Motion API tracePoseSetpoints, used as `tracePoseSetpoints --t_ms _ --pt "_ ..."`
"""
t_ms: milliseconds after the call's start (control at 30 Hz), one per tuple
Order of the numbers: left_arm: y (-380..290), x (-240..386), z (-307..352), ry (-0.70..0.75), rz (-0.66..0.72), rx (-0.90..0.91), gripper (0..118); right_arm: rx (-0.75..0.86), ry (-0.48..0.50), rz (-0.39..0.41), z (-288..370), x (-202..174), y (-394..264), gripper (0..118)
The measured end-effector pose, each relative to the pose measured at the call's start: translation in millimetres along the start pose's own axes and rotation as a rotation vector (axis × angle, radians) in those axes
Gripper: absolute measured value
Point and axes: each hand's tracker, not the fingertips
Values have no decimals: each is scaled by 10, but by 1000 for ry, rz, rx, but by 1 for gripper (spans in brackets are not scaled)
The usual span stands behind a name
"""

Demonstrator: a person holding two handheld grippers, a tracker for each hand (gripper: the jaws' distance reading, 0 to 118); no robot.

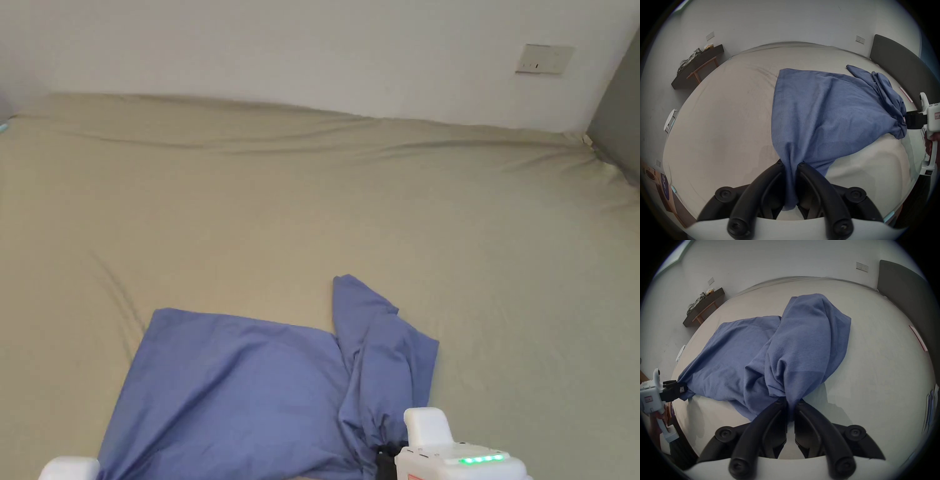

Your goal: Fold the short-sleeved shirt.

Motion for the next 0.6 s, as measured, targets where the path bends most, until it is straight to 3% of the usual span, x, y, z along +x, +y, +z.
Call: tracePoseSetpoints --t_ms 167,367,400,467,500,533,600 --pt "-201 -40 203 0 -8 -26 6 -23 12 -32 326 -74 -388 6" --pt "-470 16 257 -24 -16 -125 6 -44 27 -123 542 -10 -757 6" --pt "-488 37 266 -20 -24 -125 6 -33 33 -134 570 3 -780 8" --pt "-472 82 301 -14 -40 -120 9 -35 38 -133 631 21 -755 34" --pt "-435 80 323 -6 -47 -119 26 -48 -7 -117 653 65 -732 59" --pt "-387 69 350 -10 -50 -118 52 -33 -45 -109 717 111 -701 80" --pt "-284 32 437 -8 -25 -58 112 44 -49 -138 905 233 -605 111"
